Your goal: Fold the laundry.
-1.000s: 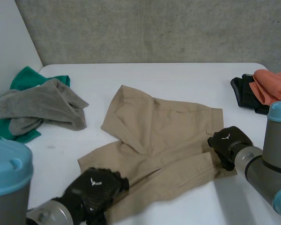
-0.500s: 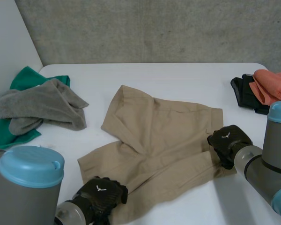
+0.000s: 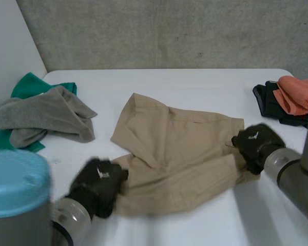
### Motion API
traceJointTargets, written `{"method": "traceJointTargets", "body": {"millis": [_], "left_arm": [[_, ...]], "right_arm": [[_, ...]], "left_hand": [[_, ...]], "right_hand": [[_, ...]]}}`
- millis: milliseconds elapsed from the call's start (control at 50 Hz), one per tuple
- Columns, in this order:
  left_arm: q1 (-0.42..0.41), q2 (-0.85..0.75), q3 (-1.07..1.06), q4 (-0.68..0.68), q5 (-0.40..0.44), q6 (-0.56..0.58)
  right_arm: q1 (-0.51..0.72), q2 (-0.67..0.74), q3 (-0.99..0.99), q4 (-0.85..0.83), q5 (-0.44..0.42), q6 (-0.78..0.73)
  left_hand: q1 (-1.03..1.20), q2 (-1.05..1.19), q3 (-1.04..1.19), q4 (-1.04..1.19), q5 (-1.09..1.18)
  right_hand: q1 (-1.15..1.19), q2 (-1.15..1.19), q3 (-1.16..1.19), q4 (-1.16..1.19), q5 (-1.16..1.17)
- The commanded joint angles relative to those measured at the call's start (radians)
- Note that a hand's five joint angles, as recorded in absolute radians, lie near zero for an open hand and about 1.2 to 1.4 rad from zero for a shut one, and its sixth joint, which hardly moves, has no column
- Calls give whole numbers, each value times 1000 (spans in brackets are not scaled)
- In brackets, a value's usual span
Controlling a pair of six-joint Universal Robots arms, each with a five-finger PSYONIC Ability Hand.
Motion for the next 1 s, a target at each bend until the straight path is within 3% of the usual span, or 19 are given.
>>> {"method": "traceJointTargets", "body": {"millis": [20, 140, 220, 300, 400, 540, 640, 720, 760, 820, 880, 1000], "left_arm": [[33, 228, 159, -107, 2, 28], [56, 271, 289, -191, 20, 30], [116, 273, 351, -202, 26, 30], [179, 253, 366, -199, 83, 30], [216, 62, 363, -147, 227, 27], [220, -259, 490, 44, 227, 34], [225, -471, 712, 175, 193, 137], [230, -571, 915, 333, 154, 272], [234, -595, 1018, 471, 146, 313], [243, -591, 1104, 663, 150, 307], [246, -578, 1132, 764, 149, 286], [251, -482, 1115, 792, 143, 185]], "right_arm": [[-6, -165, -121, 228, -14, -82], [-23, -275, -237, 294, -20, -97], [-22, -312, -291, 303, -52, -102], [-29, -305, -313, 313, -89, -108], [-46, -125, -326, 302, -110, -102], [-32, 175, -477, 262, -60, -81], [-23, 314, -602, 95, 22, -62], [17, 357, -687, -142, 36, -41], [24, 363, -725, -348, 36, -18], [26, 357, -768, -588, 45, 4], [29, 360, -820, -707, 36, 5], [38, 384, -935, -683, 37, 13]], "left_hand": [[259, 205, 213, 201, 231], [259, 205, 213, 201, 231], [259, 205, 213, 201, 231], [259, 205, 213, 201, 231], [259, 205, 213, 201, 231], [259, 205, 213, 201, 231], [259, 205, 213, 201, 231], [259, 205, 213, 201, 231], [259, 205, 213, 201, 231], [259, 205, 213, 201, 231], [259, 205, 213, 201, 231], [259, 205, 213, 201, 231]], "right_hand": [[441, 225, 201, 208, 250], [441, 225, 201, 208, 250], [441, 225, 201, 208, 250], [441, 225, 201, 208, 250], [441, 225, 201, 208, 250], [441, 225, 201, 208, 250], [441, 225, 201, 208, 250], [441, 225, 201, 208, 250], [441, 225, 201, 208, 250], [441, 225, 201, 208, 250], [441, 225, 201, 208, 250], [441, 225, 201, 208, 250]]}}
